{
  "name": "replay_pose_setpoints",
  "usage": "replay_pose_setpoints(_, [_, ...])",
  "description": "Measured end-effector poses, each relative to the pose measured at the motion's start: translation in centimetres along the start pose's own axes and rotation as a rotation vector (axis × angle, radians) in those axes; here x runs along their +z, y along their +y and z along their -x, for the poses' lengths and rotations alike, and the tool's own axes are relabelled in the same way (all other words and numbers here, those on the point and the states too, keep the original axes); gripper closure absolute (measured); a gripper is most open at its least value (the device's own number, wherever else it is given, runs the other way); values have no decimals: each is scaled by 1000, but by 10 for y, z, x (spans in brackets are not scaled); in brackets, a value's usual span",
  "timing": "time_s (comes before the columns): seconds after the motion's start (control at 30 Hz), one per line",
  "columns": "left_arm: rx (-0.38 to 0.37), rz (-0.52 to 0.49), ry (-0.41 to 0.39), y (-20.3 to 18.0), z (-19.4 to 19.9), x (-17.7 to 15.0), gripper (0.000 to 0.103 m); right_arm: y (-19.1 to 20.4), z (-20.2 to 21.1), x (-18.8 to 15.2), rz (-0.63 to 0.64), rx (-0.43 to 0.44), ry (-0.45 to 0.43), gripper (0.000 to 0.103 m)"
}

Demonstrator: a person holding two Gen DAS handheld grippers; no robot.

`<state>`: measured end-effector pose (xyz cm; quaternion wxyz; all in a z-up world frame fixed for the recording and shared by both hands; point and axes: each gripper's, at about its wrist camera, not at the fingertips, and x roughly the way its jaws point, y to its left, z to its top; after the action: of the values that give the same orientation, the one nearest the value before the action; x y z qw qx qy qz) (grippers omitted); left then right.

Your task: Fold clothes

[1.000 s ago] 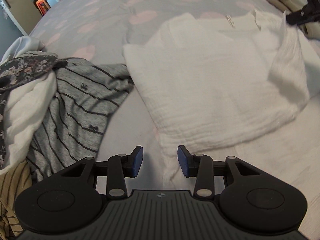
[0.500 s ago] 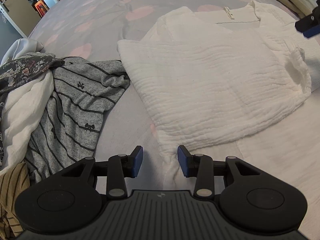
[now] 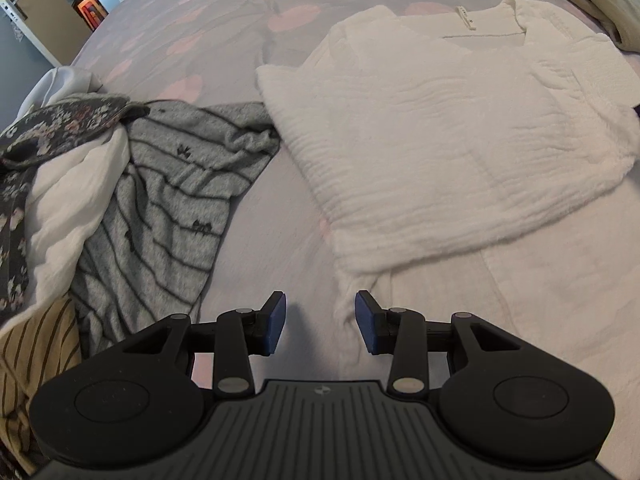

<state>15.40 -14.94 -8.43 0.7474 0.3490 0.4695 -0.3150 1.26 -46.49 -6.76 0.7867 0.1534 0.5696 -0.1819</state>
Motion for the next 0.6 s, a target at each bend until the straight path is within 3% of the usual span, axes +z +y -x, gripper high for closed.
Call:
replay_pose_setpoints(0.1, [3,10,3,-1,6,-9,66,-11,4,-13,1,-39,18,58])
replay_pose_setpoints(0.3, [-9,29,-6,-8,21,-26,66,-33,24,-42,-62,6,4,58])
replay_pose_setpoints(0.43, [-35,0,-2,-19,29,-43,66,-40,34,-68,-55,27,-7,59])
replay_pose_setpoints(0.6, [-41,-48,23,-29,33,-69,66,-51,30,-106,-32,27,40,57])
